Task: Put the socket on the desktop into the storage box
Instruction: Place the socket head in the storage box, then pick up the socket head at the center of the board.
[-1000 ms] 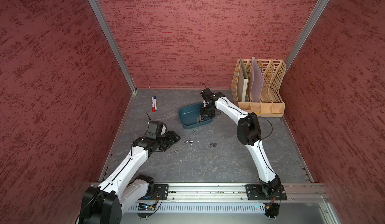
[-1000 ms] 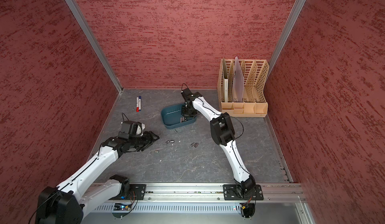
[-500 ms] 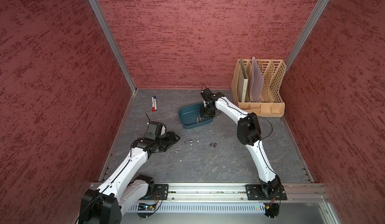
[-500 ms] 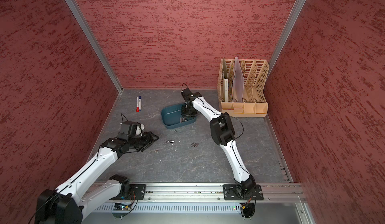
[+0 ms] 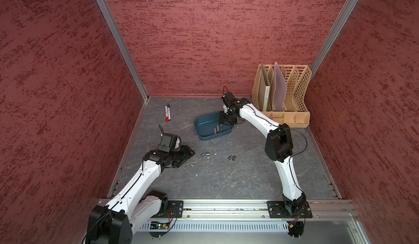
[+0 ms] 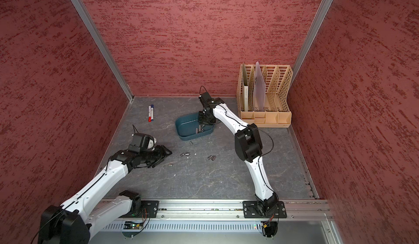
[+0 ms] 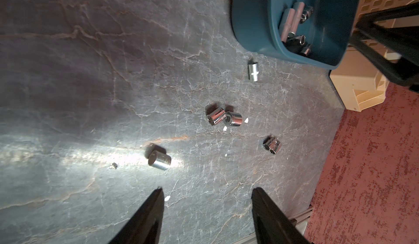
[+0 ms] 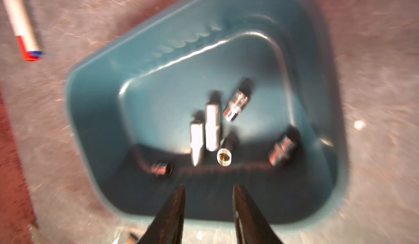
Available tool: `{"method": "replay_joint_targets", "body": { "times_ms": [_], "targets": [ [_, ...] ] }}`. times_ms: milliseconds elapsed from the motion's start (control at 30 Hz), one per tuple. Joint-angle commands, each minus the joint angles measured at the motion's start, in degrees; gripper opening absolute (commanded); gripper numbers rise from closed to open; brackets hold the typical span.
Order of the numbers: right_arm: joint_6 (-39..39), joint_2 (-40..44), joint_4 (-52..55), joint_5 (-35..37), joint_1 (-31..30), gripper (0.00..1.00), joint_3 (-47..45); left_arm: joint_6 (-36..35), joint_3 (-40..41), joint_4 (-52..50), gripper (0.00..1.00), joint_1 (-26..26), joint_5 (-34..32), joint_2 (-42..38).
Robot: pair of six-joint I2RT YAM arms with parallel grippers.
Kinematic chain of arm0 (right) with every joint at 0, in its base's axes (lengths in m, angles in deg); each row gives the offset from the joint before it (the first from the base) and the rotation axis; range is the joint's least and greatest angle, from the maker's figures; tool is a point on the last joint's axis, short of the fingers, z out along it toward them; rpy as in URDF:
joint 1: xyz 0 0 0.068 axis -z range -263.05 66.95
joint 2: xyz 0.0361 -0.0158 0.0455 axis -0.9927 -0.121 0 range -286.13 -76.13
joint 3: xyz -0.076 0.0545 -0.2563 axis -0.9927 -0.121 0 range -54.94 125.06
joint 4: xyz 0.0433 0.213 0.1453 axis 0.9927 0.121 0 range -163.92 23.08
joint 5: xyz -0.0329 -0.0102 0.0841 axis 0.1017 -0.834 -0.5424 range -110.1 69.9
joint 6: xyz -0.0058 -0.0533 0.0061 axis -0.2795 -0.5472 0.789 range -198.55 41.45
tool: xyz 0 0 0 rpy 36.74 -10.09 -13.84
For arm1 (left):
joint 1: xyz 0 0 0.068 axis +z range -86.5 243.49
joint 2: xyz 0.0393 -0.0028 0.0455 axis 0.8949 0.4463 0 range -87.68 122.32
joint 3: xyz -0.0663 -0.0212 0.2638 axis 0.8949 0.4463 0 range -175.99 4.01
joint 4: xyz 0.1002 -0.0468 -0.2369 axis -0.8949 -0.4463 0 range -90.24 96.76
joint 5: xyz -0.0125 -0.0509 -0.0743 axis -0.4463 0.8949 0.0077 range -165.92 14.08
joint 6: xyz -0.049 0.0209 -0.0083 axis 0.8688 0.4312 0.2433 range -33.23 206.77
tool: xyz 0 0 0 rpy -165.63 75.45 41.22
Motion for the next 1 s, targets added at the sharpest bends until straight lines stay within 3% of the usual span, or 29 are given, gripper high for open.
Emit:
{"method": "replay_joint_targets", "body": {
  "times_ms": [0,500,967],
  "targets": [
    [-1.0,6.5,-4.6,-0.6,-0.7,0.40,-5.9,0.2,-1.9,-2.5,0.64,-0.7,-2.3,1.2],
    [-2.5,35.0,-20.2,-5.8,-5.3,0.40,-44.2,2.5,-3.7,-4.2,0.63,-10.7,-11.0,9.7],
    [0.9,50.5,-29.4,-9.0,-10.1,0.40,-63.8,-5.7,-10.3,-9.2,0.57,-13.1,-16.5,19.2]
  ]
}}
